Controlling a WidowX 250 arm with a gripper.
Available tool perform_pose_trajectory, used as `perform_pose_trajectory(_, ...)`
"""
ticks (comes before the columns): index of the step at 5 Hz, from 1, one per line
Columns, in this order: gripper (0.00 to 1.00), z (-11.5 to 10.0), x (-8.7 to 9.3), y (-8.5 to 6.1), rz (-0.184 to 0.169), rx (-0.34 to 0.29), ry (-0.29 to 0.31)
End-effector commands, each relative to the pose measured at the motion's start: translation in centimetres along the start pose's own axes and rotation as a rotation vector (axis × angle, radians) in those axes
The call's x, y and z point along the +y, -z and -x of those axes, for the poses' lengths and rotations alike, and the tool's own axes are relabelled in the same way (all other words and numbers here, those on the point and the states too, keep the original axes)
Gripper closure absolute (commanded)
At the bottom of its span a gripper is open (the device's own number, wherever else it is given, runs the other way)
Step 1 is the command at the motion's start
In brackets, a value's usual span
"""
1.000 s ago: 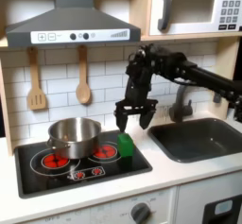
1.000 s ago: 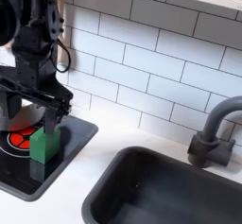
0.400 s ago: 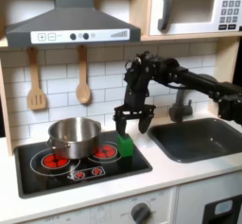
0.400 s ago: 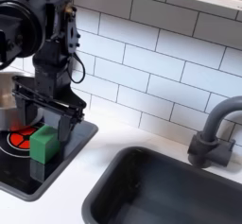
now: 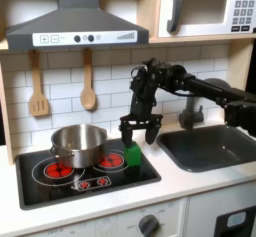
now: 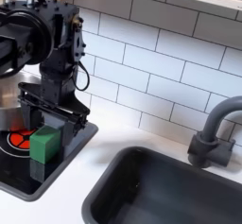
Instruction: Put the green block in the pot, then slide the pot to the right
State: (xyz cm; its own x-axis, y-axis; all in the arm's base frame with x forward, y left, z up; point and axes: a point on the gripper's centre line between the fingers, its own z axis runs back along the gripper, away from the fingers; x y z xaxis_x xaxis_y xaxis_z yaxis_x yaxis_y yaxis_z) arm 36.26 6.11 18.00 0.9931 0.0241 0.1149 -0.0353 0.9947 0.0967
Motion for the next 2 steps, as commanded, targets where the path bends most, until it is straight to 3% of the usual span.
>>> perform_pose_trajectory(1, 0.00, -0.63, 0.44, 0.38, -0.007, 0.020, -0.023)
perform_pose_trajectory(2, 0.00, -0.85, 0.34, 0.95, -0.002, 0.039, -0.020)
